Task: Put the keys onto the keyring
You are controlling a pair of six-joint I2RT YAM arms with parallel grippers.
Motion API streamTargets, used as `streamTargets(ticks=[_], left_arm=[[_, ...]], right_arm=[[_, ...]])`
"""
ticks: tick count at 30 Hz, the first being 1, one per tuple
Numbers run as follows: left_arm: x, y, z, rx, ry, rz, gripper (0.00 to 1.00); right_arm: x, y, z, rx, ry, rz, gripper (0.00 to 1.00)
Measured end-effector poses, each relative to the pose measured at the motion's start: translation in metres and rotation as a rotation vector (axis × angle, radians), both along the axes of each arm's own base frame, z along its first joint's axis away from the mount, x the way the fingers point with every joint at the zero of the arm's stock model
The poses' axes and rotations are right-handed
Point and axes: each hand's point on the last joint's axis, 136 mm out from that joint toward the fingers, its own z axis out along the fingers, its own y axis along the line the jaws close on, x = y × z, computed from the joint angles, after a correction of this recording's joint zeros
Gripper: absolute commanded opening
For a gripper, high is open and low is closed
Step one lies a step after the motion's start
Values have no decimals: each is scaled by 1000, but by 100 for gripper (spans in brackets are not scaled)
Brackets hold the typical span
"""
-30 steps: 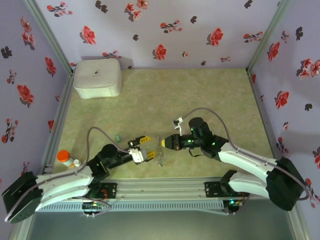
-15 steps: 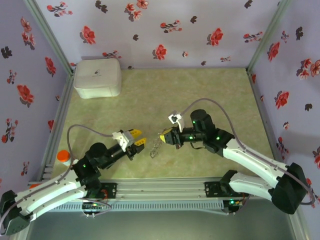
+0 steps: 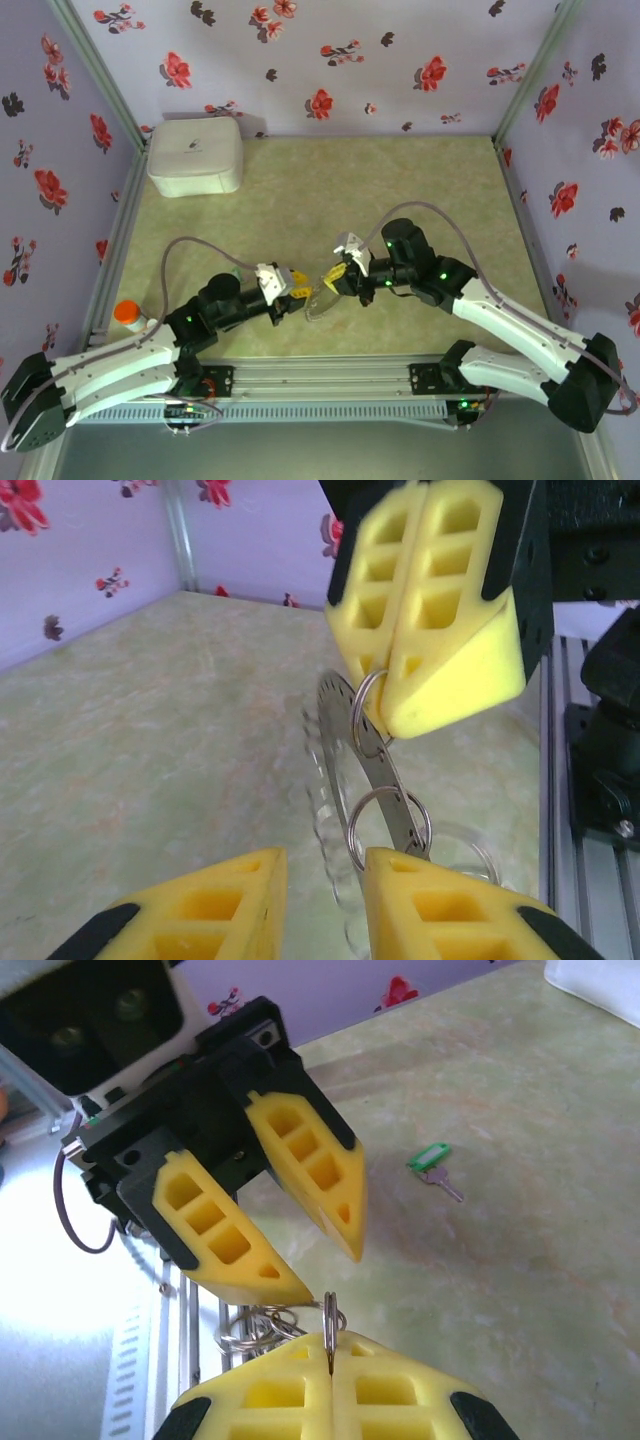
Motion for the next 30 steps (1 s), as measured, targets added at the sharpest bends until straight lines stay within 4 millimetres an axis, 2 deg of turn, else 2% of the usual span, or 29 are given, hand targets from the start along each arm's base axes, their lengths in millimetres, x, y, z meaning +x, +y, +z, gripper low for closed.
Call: streamTargets(ticks=[5, 17, 25, 30], left_arm=[[-5, -7, -6, 26, -16, -56, 27], [-9, -12, 9, 16, -74, -97, 27], [-13, -19, 0, 65, -64, -144, 27], [-14, -21, -6, 80, -54, -159, 21]], right_arm=[[-5, -1, -6, -49, -65, 40, 0], [-15, -2, -21, -130, -126, 98, 0], [-14, 2, -22, -149, -151, 105, 0], [-16, 4, -24, -161, -157, 115, 0]])
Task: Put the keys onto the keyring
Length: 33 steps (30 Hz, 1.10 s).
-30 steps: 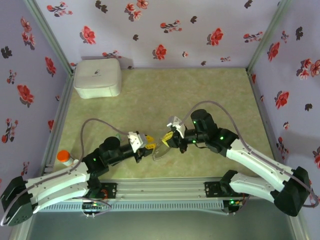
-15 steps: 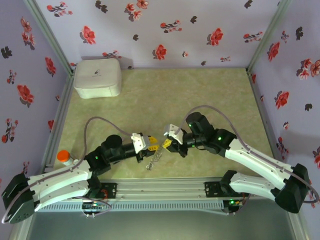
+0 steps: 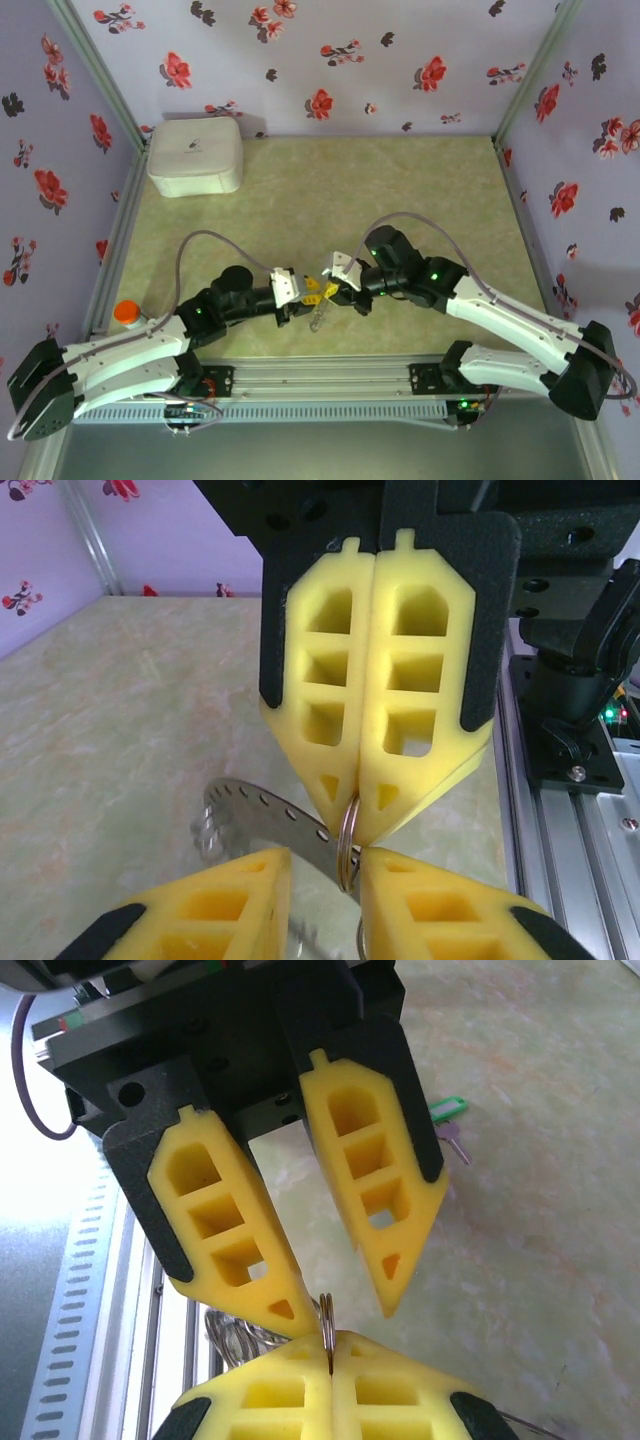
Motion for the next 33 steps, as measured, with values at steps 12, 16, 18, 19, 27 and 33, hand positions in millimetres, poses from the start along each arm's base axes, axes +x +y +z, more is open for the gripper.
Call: streamTargets(ticks=[12, 16, 18, 19, 27, 33], left_arm=[[-3, 0, -5, 17, 3, -20, 0], [-2, 0, -3, 7, -4, -13, 0], [-1, 2, -2, -7, -12, 0, 0], [0, 3, -1, -20, -14, 9, 0], [6, 13, -8, -130, 34, 90, 0], [7, 13, 5, -201, 65, 102, 0]], right_arm=[[1, 0, -5, -29, -23, 4, 21], [4, -4, 3, -8, -58, -27, 45], [3, -11, 12, 32, -93, -54, 46], [3, -16, 18, 60, -112, -73, 46], [3, -51, 42, 276, -192, -235, 38], [10, -53, 35, 296, -166, -298, 34]])
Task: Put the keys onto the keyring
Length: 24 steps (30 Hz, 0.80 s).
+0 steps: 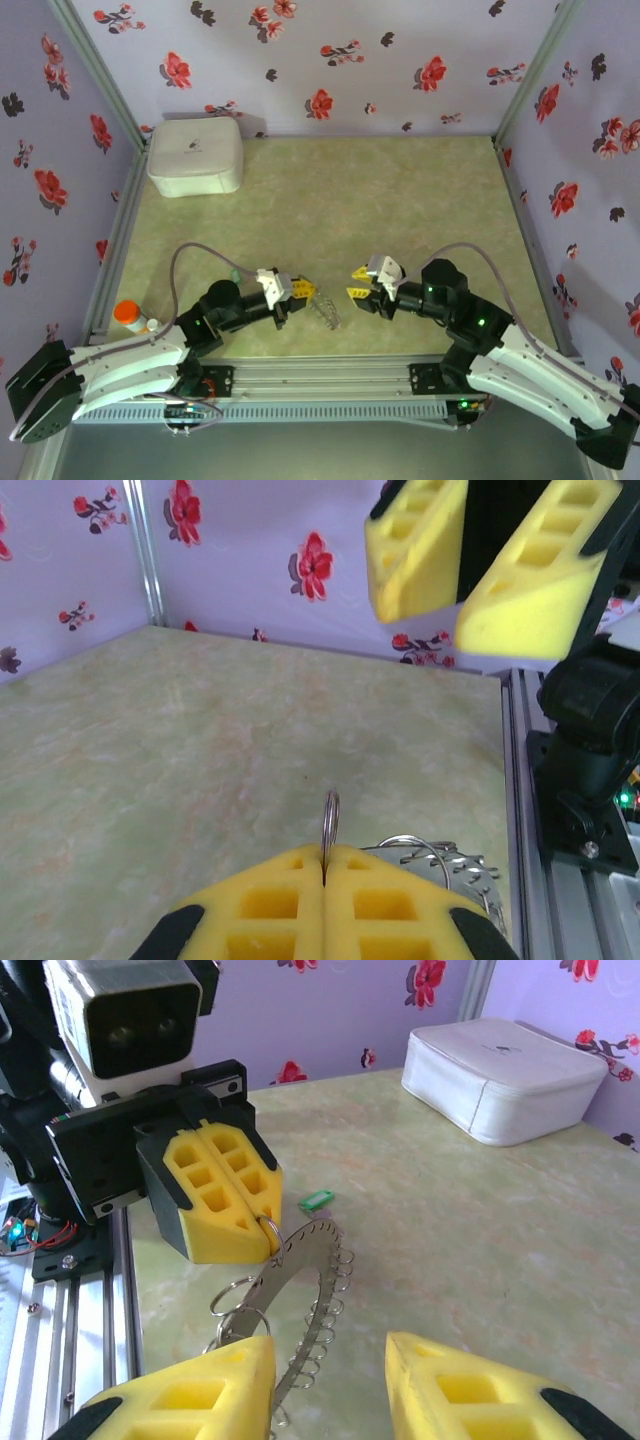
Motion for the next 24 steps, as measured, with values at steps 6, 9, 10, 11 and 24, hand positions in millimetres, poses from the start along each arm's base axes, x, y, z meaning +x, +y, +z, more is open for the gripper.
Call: streamTargets(ticks=[6, 9, 10, 11, 24], left_arm=[[1, 0, 4, -19, -2, 3, 0], [1, 0, 6, -26, -6, 3, 0], [1, -1, 7, -29, -8, 2, 0], [1, -1, 7, -29, -8, 2, 0], [-5, -7, 11, -54, -33, -46, 0]], right_arm=[[5, 10, -6, -4, 34, 11, 28], [5, 18, -10, -2, 56, 32, 26], [5, 20, -11, 0, 64, 41, 26], [6, 23, -12, 1, 72, 48, 26], [3, 50, -18, 33, 136, 156, 26]])
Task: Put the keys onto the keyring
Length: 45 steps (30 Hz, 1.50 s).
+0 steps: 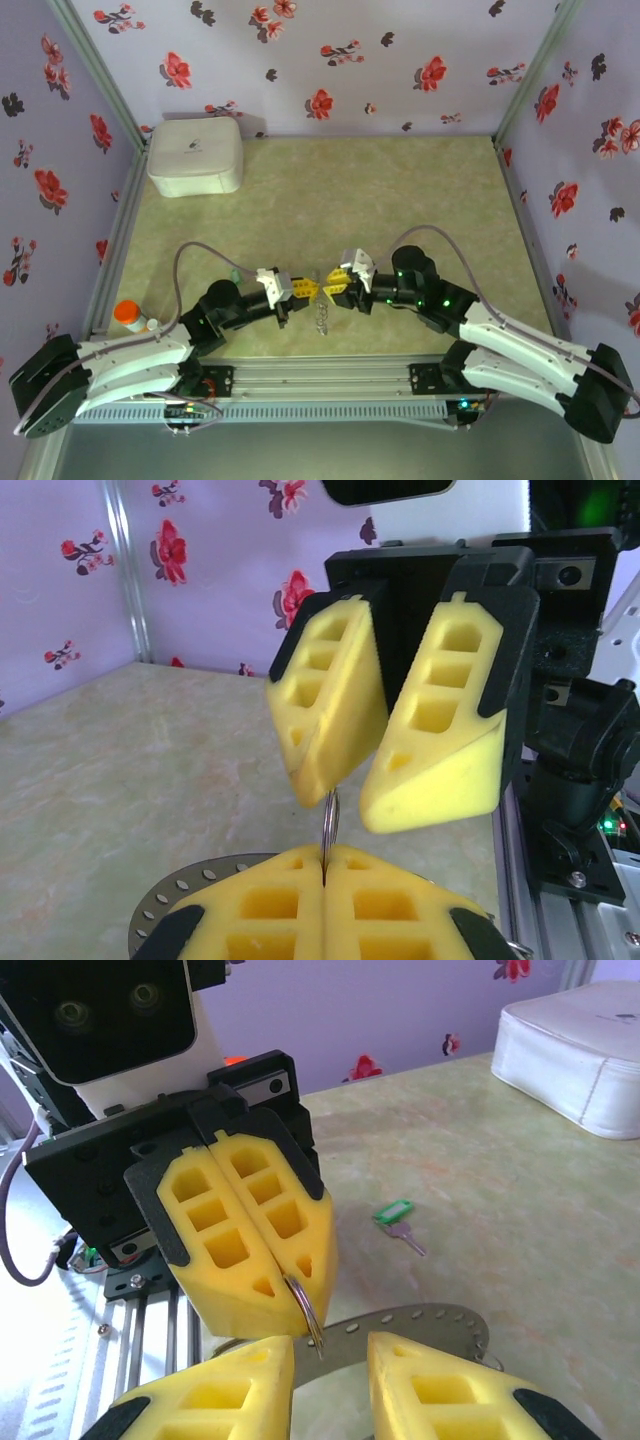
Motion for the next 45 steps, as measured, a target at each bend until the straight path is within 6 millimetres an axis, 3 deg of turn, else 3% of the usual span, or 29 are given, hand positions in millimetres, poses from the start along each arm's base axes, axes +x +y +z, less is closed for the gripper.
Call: streamTargets(ticks=[10, 13, 16, 18, 21, 26, 30, 38, 45], left_arm=[[-5, -2, 2, -9, -6, -31, 0], [-5, -2, 3, -11, -7, -32, 0], [-5, -2, 4, -14, -9, -32, 0], [-5, -2, 3, -13, -9, -32, 22], [-5, 0, 6, -17, -21, -25, 35], [-5, 11, 11, 3, -72, 10, 35], [-4, 15, 0, 84, -94, 24, 35], [-1, 11, -23, 185, -84, 17, 33], [1, 2, -20, 190, -79, -2, 28]], right_arm=[[-5, 6, -1, 3, 17, 48, 10], [-6, 6, 0, 5, 20, 57, 1], [-7, 6, 1, 7, 17, 62, 0], [-8, 6, 0, 3, 21, 63, 0], [-10, 5, 1, -17, 30, 72, 0], [-6, -2, -2, -119, 5, 52, 0], [0, -5, 0, -230, -31, 40, 0], [3, -5, -14, -432, -84, 71, 0], [-6, 2, -23, -510, -120, 145, 0]])
